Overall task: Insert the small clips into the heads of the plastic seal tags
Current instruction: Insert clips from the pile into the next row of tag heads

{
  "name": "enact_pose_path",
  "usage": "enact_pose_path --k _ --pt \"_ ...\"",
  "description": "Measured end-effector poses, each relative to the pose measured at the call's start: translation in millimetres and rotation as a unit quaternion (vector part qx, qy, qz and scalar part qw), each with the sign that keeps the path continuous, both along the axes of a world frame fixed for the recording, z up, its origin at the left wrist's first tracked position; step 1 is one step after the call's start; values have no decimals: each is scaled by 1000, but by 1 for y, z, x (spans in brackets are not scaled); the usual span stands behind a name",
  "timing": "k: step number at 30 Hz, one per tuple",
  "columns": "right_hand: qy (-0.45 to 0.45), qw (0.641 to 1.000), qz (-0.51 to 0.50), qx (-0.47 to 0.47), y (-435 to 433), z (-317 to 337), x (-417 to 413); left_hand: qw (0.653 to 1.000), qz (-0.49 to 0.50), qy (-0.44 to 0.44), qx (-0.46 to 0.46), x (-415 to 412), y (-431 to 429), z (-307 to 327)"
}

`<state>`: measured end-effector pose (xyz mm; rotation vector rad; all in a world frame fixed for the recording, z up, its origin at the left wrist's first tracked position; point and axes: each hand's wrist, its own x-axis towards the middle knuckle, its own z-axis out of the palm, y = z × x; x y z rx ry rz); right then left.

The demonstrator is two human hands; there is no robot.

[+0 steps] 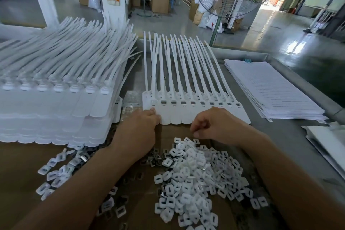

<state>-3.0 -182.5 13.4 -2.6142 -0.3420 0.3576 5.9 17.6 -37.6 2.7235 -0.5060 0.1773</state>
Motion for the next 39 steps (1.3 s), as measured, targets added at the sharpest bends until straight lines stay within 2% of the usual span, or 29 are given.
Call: enact_pose_path --k 10,24,27,32,39 --pt "27 1000 -1 -8 -4 -7 -3 1000 0 -1 8 2 -1 -1" --pt "-121 985 -83 87 17 -2 18 1000 -3 -25 0 -1 -2 2" --pt "-122 979 -112 116 28 -3 29 999 -10 -34 -9 -2 -2 4" --pt "-126 980 -114 101 46 -6 48 999 -18 -45 -1 -4 -1 7" --pt "-135 972 -139 130 61 -17 66 999 -14 -35 16 -4 -1 9"
